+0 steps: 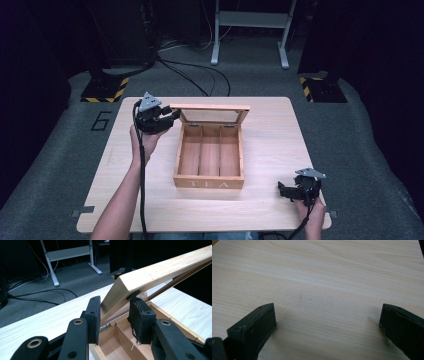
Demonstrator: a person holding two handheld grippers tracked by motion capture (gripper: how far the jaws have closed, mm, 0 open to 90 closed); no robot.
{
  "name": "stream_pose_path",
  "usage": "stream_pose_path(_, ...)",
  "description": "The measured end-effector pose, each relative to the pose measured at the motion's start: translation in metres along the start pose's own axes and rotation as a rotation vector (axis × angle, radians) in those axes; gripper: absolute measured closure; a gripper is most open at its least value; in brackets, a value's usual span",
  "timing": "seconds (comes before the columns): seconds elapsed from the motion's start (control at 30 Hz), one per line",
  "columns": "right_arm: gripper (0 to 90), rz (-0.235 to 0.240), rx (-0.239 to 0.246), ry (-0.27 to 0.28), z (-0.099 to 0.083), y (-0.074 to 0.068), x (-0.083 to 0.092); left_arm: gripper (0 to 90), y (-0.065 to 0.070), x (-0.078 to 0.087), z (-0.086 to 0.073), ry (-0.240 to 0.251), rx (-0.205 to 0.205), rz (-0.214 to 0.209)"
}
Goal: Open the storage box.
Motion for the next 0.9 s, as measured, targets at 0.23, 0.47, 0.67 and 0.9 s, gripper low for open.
stream_pose_path(0.23,0.4,0.0,0.0,0.0,0.0,0.0,0.0,61.9,-0.0002,0.0001,0.0002,-0.004,-0.003,-0.002)
stream_pose_path(0.47,0.4,0.0,0.0,0.0,0.0,0.0,0.0,62.0,-0.0001,0.0,0.0005,-0.004,-0.003,-0.002)
stream_pose_path(0.67,0.4,0.0,0.0,0.0,0.0,0.0,0.0,62.0,-0.0001,0.0001,0.0005,-0.006,-0.005,-0.001)
stream_pose_path(0.9,0.4,0.001,0.0,0.0,0.0,0.0,0.0,62.0,-0.0001,0.0,0.0005,-0.005,-0.003,-0.002)
Point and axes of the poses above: each handheld gripper's, and its own axes: x roughly backward along the jaws, z roughly out of its top, y roughly to its right, the point moved 1 cm from there along -x, roughly forward along the jaws, and after that the axes turned 10 degrees about z, right-handed, at the moved point
